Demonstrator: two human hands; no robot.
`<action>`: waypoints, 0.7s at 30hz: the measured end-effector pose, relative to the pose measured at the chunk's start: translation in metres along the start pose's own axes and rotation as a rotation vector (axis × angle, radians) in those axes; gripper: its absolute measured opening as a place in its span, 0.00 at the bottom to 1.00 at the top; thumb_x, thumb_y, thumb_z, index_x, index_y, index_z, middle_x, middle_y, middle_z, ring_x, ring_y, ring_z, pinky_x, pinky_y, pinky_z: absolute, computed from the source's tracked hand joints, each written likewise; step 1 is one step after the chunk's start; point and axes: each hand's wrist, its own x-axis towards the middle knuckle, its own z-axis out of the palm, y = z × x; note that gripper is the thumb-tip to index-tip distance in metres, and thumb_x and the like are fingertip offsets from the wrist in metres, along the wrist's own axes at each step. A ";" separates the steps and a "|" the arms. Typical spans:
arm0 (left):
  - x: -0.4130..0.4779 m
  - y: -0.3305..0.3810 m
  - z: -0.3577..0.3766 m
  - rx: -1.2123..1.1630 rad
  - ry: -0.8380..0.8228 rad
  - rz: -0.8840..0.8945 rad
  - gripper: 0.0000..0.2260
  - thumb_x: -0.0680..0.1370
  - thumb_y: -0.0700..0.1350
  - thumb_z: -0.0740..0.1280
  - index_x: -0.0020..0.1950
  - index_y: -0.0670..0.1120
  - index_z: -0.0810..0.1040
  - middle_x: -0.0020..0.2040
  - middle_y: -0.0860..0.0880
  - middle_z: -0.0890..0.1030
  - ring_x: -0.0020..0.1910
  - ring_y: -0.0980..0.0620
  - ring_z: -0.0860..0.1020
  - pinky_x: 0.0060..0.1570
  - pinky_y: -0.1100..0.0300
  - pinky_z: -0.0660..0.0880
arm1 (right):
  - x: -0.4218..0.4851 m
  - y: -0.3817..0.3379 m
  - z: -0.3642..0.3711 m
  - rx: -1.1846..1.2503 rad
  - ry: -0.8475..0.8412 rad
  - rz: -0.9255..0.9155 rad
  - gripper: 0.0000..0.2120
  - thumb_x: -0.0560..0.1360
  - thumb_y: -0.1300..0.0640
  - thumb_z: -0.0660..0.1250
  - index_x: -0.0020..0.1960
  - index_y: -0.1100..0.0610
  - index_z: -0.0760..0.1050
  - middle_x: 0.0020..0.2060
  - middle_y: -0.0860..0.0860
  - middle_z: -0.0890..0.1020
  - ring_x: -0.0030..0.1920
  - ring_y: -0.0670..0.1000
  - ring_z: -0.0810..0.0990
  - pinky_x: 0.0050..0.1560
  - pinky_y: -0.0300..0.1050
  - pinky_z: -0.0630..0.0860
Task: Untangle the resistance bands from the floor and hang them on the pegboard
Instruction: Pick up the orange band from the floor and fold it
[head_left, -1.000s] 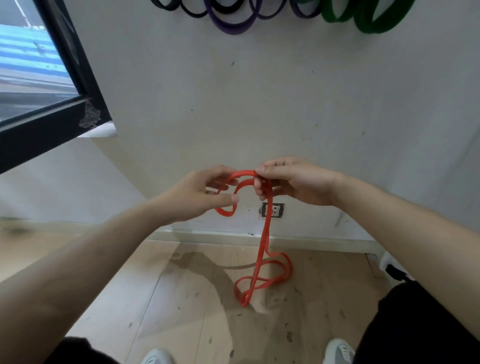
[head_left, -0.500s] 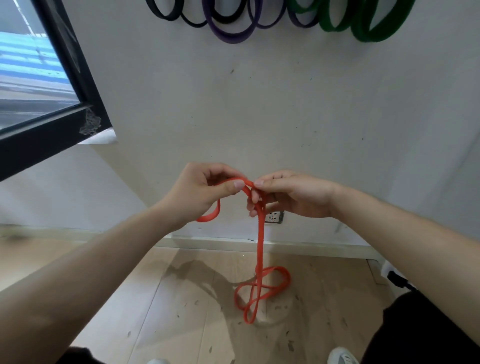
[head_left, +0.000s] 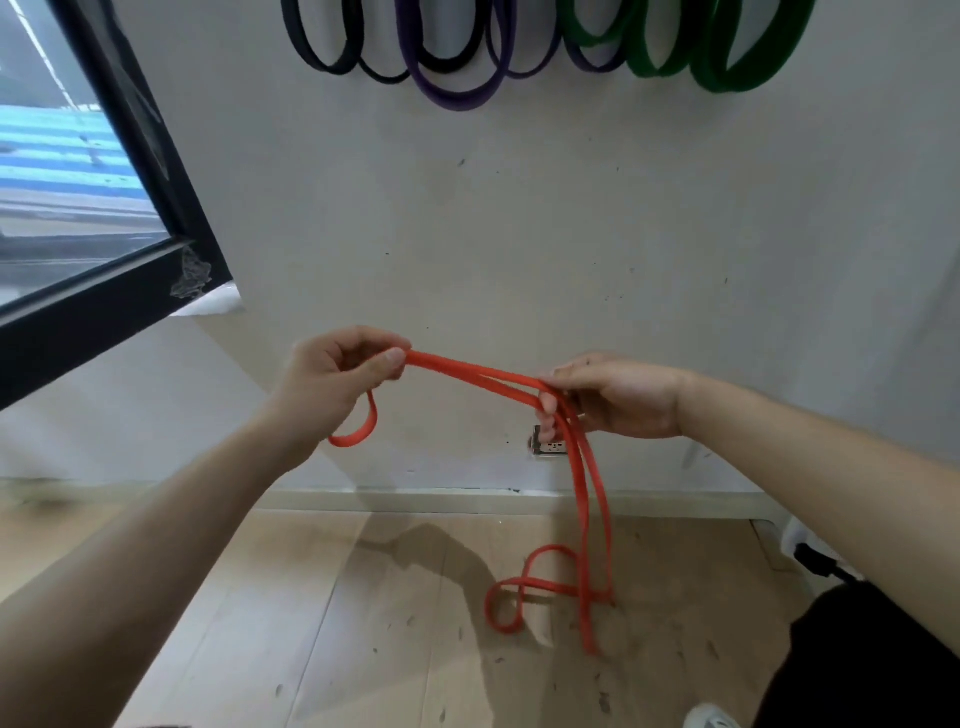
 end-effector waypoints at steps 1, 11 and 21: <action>-0.001 -0.002 -0.002 0.028 -0.044 -0.028 0.05 0.79 0.41 0.70 0.53 0.47 0.85 0.42 0.45 0.85 0.45 0.53 0.83 0.53 0.59 0.78 | -0.001 0.000 -0.001 0.014 0.024 -0.015 0.19 0.84 0.54 0.58 0.39 0.59 0.78 0.39 0.57 0.80 0.44 0.57 0.81 0.58 0.55 0.76; -0.017 0.015 0.034 -0.006 -0.346 -0.079 0.17 0.69 0.52 0.76 0.55 0.47 0.84 0.45 0.44 0.86 0.49 0.47 0.85 0.55 0.57 0.81 | -0.009 -0.017 0.011 0.021 0.026 -0.134 0.18 0.83 0.53 0.59 0.39 0.57 0.79 0.40 0.56 0.80 0.40 0.53 0.79 0.54 0.53 0.75; -0.012 0.027 0.056 -0.057 -0.220 0.096 0.08 0.75 0.42 0.74 0.53 0.43 0.85 0.46 0.48 0.87 0.49 0.52 0.85 0.51 0.61 0.80 | -0.016 -0.020 0.026 0.026 -0.041 -0.127 0.15 0.81 0.51 0.62 0.44 0.58 0.81 0.44 0.57 0.83 0.45 0.55 0.83 0.45 0.43 0.79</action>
